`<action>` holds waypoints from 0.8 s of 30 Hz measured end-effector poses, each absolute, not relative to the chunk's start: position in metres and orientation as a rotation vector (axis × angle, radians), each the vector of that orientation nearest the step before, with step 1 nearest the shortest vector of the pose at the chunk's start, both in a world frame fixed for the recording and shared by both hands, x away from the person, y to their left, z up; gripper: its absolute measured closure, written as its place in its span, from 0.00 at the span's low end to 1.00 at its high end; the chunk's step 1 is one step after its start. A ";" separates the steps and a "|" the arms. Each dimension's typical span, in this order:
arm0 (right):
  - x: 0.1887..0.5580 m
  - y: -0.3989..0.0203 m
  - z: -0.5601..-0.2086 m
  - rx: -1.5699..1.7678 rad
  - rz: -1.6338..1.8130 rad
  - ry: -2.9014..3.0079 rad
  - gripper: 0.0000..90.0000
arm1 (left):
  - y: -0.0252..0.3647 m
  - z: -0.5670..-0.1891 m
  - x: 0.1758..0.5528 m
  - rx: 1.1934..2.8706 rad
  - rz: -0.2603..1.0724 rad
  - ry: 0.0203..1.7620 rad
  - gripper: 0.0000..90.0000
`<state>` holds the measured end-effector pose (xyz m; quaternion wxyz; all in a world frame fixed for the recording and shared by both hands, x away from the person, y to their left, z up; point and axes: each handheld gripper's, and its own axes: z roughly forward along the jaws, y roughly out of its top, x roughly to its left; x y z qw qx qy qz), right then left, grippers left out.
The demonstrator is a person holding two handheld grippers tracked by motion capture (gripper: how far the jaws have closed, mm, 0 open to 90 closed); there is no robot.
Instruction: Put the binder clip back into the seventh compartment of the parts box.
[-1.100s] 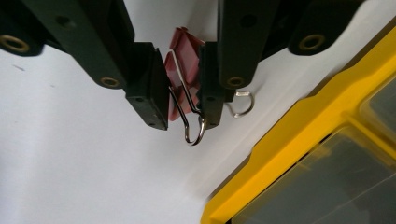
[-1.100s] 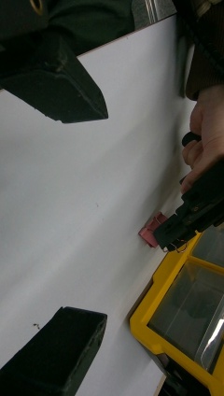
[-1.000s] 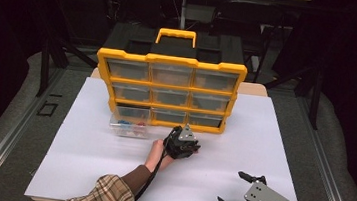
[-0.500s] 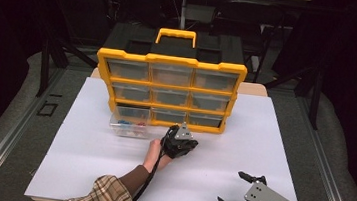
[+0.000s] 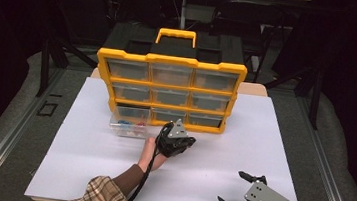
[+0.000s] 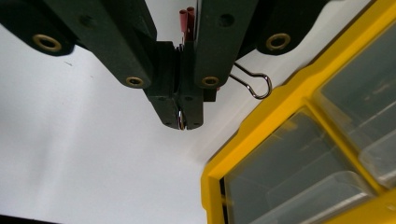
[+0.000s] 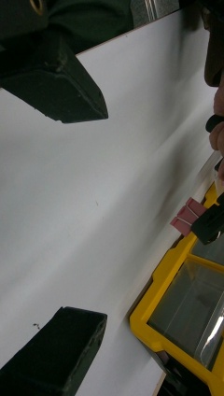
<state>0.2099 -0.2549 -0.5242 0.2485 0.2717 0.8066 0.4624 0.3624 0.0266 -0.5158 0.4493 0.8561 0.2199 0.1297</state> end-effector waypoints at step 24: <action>0.211 -0.252 -0.524 0.737 1.251 2.202 0.03 | 0.078 -0.472 0.350 2.019 0.446 0.610 0.98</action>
